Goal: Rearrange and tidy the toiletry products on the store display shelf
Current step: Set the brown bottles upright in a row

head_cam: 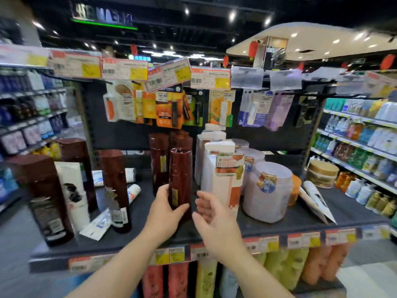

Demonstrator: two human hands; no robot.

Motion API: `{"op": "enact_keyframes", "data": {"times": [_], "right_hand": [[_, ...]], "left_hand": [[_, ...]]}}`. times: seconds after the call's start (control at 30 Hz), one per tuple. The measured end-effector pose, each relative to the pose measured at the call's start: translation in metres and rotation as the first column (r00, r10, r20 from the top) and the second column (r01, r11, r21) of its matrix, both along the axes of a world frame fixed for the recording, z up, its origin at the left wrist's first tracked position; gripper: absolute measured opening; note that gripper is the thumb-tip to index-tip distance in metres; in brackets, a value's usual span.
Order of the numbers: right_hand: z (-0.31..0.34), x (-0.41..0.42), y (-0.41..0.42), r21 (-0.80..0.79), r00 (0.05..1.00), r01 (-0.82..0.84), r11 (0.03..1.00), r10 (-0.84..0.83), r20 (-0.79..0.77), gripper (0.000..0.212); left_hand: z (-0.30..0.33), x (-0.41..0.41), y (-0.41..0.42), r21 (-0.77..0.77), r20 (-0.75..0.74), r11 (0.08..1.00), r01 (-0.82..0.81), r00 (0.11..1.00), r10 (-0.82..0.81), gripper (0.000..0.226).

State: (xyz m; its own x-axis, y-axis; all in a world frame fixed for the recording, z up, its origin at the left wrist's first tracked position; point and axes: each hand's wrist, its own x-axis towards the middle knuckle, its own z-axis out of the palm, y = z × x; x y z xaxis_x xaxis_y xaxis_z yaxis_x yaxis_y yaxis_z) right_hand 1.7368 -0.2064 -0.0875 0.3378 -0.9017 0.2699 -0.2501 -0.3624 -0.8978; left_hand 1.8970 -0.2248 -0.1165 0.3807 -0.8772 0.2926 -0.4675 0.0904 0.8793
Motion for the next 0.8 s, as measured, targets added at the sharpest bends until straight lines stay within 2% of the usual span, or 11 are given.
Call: {"op": "enact_keyframes", "data": {"times": [0.1, 0.2, 0.33, 0.6, 0.8], "right_hand": [[-0.012, 0.022, -0.016, 0.061, 0.991, -0.012, 0.998, 0.020, -0.131, 0.066], [-0.015, 0.039, -0.029, 0.037, 0.971, 0.019, 0.999, -0.009, -0.238, 0.074], [-0.020, 0.054, -0.044, -0.004, 0.947, 0.027, 1.000, -0.027, -0.321, 0.068], [-0.031, 0.073, -0.057, 0.001, 0.941, 0.008, 1.000, -0.007, -0.337, 0.073], [-0.037, 0.073, -0.056, -0.101, 0.890, -0.099, 0.990, 0.043, -0.454, 0.068]], "left_hand": [[0.001, 0.011, 0.005, 0.010, 0.013, 1.000, 0.011, 1.000, -0.012, 0.055], [-0.001, 0.019, 0.005, 0.022, -0.056, 0.998, 0.057, 0.997, -0.056, 0.055], [-0.005, 0.024, 0.007, 0.035, -0.121, 0.999, 0.022, 0.992, -0.018, 0.051], [-0.002, 0.025, 0.001, -0.016, -0.071, 0.973, -0.229, 0.971, 0.228, 0.044], [0.000, 0.025, -0.001, -0.023, -0.083, 0.957, -0.288, 0.955, 0.285, 0.041]]}}
